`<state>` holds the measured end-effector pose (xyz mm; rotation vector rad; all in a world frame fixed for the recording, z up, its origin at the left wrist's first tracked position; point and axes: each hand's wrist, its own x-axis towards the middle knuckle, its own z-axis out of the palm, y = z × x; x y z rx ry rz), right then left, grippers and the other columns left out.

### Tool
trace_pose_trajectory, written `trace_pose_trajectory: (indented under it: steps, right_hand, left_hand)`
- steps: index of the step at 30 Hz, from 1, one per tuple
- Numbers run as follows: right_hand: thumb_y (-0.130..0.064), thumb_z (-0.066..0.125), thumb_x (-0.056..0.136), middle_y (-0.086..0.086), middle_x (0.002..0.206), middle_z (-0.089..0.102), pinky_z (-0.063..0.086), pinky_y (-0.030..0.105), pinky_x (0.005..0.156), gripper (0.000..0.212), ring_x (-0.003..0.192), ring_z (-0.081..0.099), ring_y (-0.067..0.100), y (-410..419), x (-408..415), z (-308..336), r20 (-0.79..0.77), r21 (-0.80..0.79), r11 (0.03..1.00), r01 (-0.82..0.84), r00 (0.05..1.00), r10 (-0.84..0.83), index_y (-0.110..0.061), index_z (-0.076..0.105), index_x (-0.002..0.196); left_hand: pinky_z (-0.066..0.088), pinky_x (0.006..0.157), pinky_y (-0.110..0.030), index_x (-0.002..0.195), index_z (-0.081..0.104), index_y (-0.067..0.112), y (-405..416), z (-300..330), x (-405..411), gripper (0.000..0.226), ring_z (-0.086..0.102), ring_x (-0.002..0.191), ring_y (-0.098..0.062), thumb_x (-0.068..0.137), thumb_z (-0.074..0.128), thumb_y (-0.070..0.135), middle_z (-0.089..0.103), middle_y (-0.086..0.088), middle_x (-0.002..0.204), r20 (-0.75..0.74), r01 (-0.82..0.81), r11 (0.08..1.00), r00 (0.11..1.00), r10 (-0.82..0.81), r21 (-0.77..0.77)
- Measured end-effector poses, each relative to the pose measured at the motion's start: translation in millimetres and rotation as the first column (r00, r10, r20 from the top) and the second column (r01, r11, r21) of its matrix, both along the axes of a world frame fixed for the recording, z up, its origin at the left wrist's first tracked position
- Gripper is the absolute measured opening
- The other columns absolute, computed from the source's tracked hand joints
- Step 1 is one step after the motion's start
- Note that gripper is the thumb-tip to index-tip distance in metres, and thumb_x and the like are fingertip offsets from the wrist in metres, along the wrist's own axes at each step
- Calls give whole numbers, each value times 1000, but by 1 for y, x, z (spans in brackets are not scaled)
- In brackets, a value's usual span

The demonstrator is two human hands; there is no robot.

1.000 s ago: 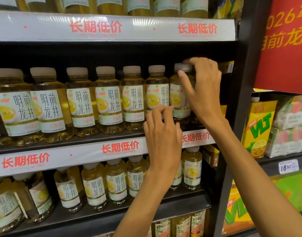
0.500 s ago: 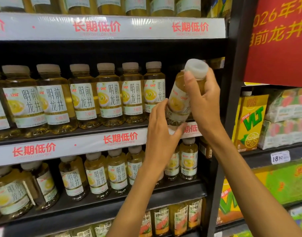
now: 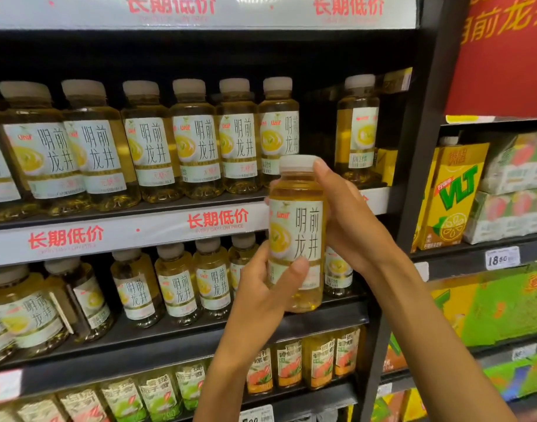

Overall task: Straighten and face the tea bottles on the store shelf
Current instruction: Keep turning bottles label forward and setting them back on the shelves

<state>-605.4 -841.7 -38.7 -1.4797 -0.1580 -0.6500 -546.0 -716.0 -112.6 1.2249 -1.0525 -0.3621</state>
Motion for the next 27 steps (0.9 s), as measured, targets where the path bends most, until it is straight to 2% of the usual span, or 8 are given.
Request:
trace_pose_trajectory:
  steps: [3,8,12,16,20,22,25,27]
  right_hand:
    - [-42,45,92,9,106,71,55,35,85,41,100,68,26,6,5,-11,-43,132,986,-107,993,113,-14,65,113]
    - [-40,56,89,11,103,72,56,30,83,34,98,69,25,16,5,-38,-91,86,996,37,995,-29,-13,69,106]
    - [-45,55,84,5,104,73,55,26,83,47,100,68,17,25,1,-58,-158,56,986,155,977,-144,-9,66,113]
    - [-53,50,83,3,103,74,56,30,86,48,100,69,17,28,-6,-74,-171,157,971,182,973,-155,-18,68,109]
    - [-48,46,86,13,99,74,58,33,79,47,96,70,25,30,-14,-84,-78,455,888,67,996,-35,-13,68,107]
    - [-44,45,88,13,91,73,58,32,73,47,88,71,25,33,-16,-86,-10,534,846,2,1000,4,-7,61,114]
    - [-42,46,90,11,87,72,58,30,72,43,84,71,22,33,-20,-86,21,507,861,26,999,-42,-9,61,112]
    - [-41,51,86,11,92,73,57,29,73,39,88,71,21,30,-23,-84,-3,441,891,108,993,-119,-11,63,109]
  left_hand:
    - [54,85,-22,110,64,41,9,-14,1,55,65,109,-10,65,66,71,70,9,115,-164,137,986,979,-119,100]
    - [52,92,-33,122,55,36,19,-30,0,64,65,108,-8,69,54,73,70,11,114,-354,97,984,934,-38,152]
    - [48,72,-4,90,61,66,28,-34,-16,32,61,90,17,68,42,78,67,36,94,-327,-19,973,940,95,229]
    - [47,99,-38,120,61,39,32,-49,-18,82,64,109,-12,56,52,89,68,7,118,-506,40,968,857,94,246]
    - [55,67,-35,110,72,19,31,-53,-20,72,69,75,-27,71,45,74,71,-18,93,-640,298,933,761,-105,202]
    - [56,65,-35,107,73,18,29,-57,-22,74,69,74,-28,68,47,75,71,-20,92,-646,336,919,753,-129,208]
    - [53,88,-42,96,74,23,26,-58,-22,80,69,97,-26,54,44,84,72,-10,105,-539,183,928,842,22,325]
    - [48,96,-38,79,77,33,25,-55,-22,74,69,99,-17,50,33,85,75,4,98,-462,122,925,885,63,359]
